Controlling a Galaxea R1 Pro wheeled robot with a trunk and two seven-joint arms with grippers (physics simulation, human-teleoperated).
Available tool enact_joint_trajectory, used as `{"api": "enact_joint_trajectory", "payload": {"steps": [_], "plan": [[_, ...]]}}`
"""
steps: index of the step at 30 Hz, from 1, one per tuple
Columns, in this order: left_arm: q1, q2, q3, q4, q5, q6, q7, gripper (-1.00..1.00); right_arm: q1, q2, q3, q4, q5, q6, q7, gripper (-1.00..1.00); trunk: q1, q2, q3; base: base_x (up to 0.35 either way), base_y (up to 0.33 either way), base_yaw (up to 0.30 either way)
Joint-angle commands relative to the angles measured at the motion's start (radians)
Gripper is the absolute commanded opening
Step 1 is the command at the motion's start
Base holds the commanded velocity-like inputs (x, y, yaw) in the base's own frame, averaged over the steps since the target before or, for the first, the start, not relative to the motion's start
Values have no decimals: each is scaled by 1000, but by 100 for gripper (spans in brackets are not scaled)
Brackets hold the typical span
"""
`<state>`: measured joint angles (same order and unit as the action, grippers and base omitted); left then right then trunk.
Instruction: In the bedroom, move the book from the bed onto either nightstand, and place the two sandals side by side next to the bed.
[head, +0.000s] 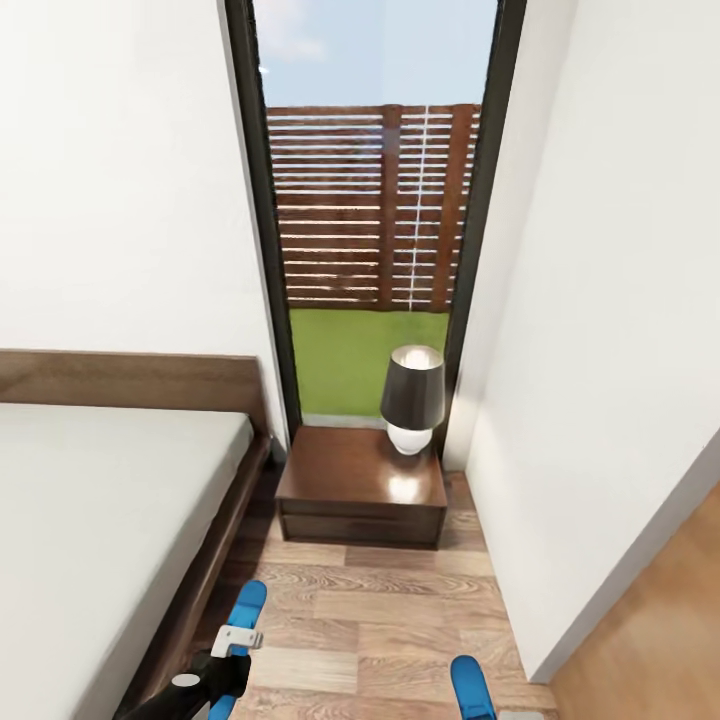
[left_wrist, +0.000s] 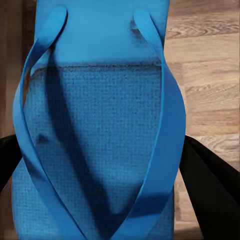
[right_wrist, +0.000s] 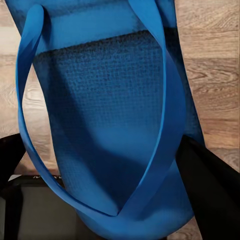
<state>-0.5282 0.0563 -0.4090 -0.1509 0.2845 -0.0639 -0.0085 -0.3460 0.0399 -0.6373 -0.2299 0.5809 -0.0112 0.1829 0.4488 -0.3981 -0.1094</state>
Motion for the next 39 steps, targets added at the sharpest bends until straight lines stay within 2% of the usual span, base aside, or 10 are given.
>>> {"api": "enact_joint_trajectory", "payload": {"steps": [1,20,39], "plan": [[-1,1,-8,0,10,-3,-1,-100,-1,1,-9,-2,8,-1,6,-100,1,-2,-2,347,0,0],[-1,1,-8,1,10,-4,-1,-100,-1,1,-9,-2,8,-1,6,-100,1,-2,-2,347,0,0],[0,-1,-9,1,10,-3,0,-100,-1,1,-9,-2,8,-1,5,-100,1,-2,-2,295,-92,0]]}}
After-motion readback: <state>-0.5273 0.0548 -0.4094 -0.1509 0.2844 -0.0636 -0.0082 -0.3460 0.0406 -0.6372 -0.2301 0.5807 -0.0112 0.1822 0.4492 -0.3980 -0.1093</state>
